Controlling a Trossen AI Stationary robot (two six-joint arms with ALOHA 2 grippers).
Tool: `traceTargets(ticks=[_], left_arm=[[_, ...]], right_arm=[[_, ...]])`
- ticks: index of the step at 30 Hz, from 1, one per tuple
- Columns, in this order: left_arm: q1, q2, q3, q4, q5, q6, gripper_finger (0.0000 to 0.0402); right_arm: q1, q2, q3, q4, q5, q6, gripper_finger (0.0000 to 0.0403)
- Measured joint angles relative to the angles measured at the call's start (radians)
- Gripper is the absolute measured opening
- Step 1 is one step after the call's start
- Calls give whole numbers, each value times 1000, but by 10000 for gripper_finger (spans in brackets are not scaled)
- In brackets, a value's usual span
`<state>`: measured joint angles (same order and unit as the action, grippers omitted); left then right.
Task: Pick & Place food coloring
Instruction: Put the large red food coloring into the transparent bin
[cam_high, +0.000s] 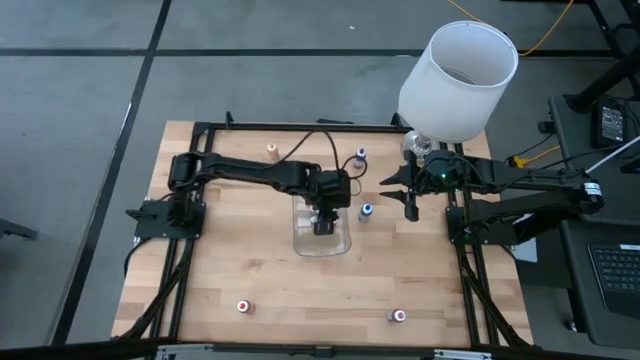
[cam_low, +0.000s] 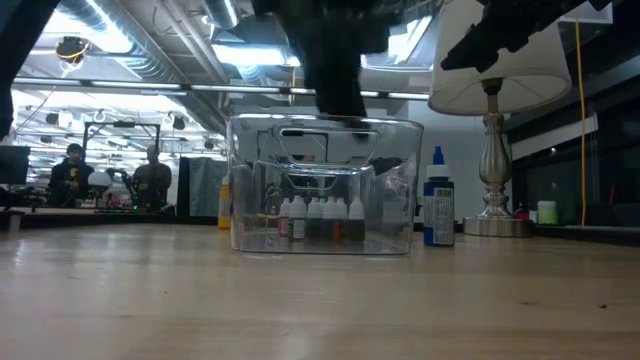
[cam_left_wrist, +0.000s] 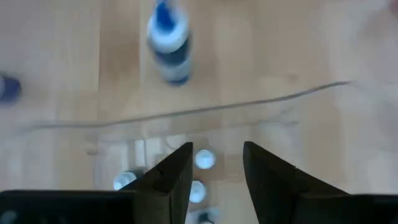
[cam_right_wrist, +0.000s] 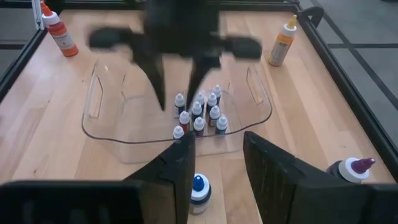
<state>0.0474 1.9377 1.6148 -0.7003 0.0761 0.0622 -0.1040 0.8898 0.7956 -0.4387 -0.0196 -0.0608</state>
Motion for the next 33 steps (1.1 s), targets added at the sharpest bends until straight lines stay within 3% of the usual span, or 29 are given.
traceTargets(ticks=[5,8,15,21,26,33], left_arm=[[-110,-105,95,-119,-83,125,128],[-194,-184,110,-207,-170,83,123],[-443,-321,109,-520,-337,-380,122],[-658,-378,109,-764,-346,-877,122],[-792,-380,108,-776,-366,-1104,122],[-929,-380,96,-767,-524,-1322,125]], right_arm=[[0,0,0,0,0,0,138],[0,0,0,0,0,0,138],[0,0,0,0,0,0,138],[0,0,0,0,0,0,138],[0,0,0,0,0,0,138],[0,0,0,0,0,0,138]])
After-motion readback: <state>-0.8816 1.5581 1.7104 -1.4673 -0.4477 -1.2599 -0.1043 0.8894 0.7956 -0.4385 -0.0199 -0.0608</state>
